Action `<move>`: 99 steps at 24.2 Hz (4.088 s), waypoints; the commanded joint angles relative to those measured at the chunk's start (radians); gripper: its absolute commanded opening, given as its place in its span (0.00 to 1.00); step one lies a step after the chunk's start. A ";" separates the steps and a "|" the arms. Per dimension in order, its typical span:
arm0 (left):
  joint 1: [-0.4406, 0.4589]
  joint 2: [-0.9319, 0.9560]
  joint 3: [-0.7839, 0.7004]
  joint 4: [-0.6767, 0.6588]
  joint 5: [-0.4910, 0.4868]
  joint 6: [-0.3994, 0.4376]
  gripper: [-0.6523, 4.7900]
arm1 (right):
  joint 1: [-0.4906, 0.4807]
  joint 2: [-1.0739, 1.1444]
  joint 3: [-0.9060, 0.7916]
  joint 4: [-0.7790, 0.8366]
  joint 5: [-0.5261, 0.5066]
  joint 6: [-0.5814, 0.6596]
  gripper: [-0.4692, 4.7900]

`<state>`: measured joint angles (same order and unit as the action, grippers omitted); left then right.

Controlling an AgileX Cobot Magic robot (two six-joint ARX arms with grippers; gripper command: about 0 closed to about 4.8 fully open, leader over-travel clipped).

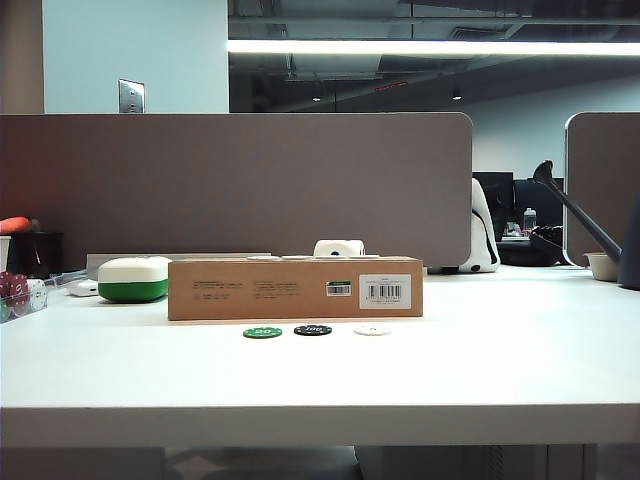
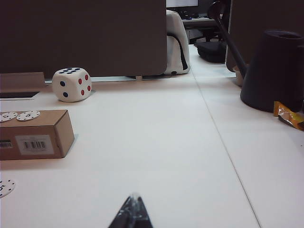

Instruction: Push the chip, whose value equals the sum of all the chip values on the rectangular box, forward next to the box.

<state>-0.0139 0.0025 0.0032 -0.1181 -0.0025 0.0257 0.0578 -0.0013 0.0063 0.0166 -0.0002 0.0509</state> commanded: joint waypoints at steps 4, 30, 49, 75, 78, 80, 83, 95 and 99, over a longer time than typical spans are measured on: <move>0.000 0.000 0.004 -0.029 0.003 0.000 0.11 | 0.000 0.000 -0.005 0.010 -0.002 0.000 0.08; -0.016 0.504 0.440 0.026 0.253 0.000 0.11 | 0.000 0.000 -0.005 0.010 -0.002 0.000 0.08; -0.367 1.452 0.998 0.230 0.367 0.001 0.11 | 0.003 0.000 -0.005 0.010 -0.002 0.000 0.08; -0.401 1.453 0.998 -0.048 0.269 0.001 0.11 | 0.002 0.000 -0.005 0.010 0.000 0.000 0.08; -0.401 1.453 0.998 -0.048 0.268 0.001 0.11 | 0.002 0.000 -0.005 0.010 0.000 0.000 0.08; -0.401 1.453 0.998 -0.048 0.269 0.001 0.11 | 0.002 0.000 -0.005 0.010 0.000 0.000 0.08; -0.401 1.453 0.998 -0.047 0.269 0.001 0.11 | 0.002 0.000 -0.005 0.010 0.000 0.000 0.08; -0.401 1.453 0.998 -0.047 0.269 0.001 0.11 | 0.003 0.000 -0.005 0.010 -0.002 0.003 0.08; -0.401 1.453 0.998 -0.046 0.269 0.001 0.11 | 0.004 0.000 -0.005 0.057 -0.177 0.430 0.08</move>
<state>-0.4133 1.4601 0.9993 -0.1757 0.2649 0.0257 0.0612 -0.0013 0.0063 0.0193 -0.1089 0.2935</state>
